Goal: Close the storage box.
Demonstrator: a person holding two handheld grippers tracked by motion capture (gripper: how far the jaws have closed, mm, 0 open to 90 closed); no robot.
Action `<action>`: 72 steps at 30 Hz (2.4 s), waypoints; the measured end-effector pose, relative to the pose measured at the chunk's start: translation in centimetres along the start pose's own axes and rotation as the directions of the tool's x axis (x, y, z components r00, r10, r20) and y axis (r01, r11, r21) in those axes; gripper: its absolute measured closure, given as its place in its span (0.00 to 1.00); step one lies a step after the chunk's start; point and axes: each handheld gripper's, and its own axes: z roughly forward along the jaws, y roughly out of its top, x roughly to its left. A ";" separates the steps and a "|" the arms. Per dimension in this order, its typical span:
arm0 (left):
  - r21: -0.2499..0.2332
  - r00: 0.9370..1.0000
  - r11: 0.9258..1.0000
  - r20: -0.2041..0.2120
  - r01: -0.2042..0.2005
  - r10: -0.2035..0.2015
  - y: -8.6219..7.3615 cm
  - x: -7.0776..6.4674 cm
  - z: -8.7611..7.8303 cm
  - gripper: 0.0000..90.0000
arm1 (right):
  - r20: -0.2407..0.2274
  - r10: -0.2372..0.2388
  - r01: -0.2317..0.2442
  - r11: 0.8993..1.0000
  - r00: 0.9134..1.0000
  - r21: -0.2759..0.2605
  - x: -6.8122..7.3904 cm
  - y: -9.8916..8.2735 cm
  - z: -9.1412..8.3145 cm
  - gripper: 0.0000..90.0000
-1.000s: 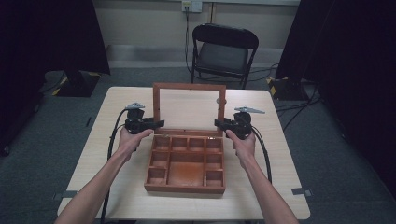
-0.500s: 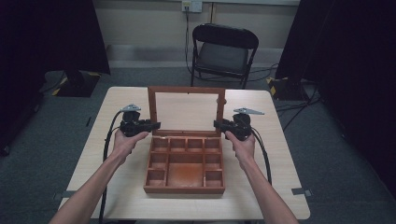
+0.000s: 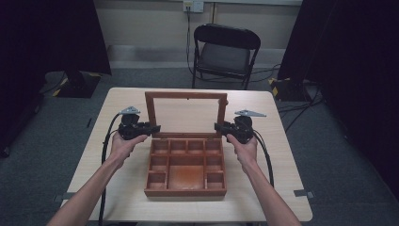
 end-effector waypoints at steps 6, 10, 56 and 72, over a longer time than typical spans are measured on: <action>-0.008 1.000 1.000 -0.006 -0.023 0.022 0.1 -0.3 -0.3 0.64 | -0.012 0.002 -0.002 1.000 1.000 -0.003 0.1 0.0 -0.1 0.59; -0.010 1.000 1.000 0.000 -0.020 0.020 0.1 -0.4 -0.6 0.64 | -0.024 0.007 -0.007 1.000 1.000 -0.004 0.3 0.2 0.0 0.53; -0.032 0.999 0.999 0.032 -0.005 0.006 -0.5 -3.4 -3.4 0.41 | -0.010 0.018 -0.017 0.995 1.000 0.097 2.1 -1.4 -3.6 0.41; -0.026 0.999 1.000 0.033 -0.018 0.019 -0.5 -3.8 -2.9 0.34 | 0.058 0.002 -0.007 0.995 0.998 0.101 0.5 -2.4 -6.1 0.40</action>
